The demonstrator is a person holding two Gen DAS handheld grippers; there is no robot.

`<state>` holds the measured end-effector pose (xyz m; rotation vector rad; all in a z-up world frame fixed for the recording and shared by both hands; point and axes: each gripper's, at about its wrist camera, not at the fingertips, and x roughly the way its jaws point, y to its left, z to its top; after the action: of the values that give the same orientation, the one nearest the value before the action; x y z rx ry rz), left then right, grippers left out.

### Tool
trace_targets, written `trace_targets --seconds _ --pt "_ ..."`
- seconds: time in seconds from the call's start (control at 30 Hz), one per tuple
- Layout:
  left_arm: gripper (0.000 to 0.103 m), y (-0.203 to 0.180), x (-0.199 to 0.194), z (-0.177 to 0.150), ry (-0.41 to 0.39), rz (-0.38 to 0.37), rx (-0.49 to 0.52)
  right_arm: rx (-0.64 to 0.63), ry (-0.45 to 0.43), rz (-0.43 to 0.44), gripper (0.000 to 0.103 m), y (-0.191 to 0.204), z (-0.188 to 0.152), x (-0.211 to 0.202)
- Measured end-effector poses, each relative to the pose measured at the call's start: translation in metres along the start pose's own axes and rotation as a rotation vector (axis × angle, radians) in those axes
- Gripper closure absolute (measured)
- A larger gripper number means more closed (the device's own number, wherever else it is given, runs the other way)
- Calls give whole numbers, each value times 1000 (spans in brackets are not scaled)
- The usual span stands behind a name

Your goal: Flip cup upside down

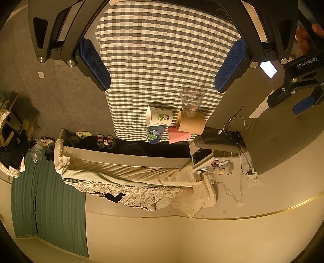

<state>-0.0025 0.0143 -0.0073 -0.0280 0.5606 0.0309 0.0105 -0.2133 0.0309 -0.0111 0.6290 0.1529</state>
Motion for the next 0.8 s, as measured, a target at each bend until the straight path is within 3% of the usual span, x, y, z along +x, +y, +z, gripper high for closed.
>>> trace_targets --seconds 0.27,0.53,0.67,0.8 --pt "0 11 -1 8 21 31 -20 -18 14 34 0 9 10 7" --pt "0 48 36 23 66 64 -78 -57 90 38 0 32 53 40" --pt "0 68 65 33 101 88 -99 -161 105 56 0 51 89 76" --pt "0 86 94 39 129 134 -115 -330 171 72 0 69 132 139"
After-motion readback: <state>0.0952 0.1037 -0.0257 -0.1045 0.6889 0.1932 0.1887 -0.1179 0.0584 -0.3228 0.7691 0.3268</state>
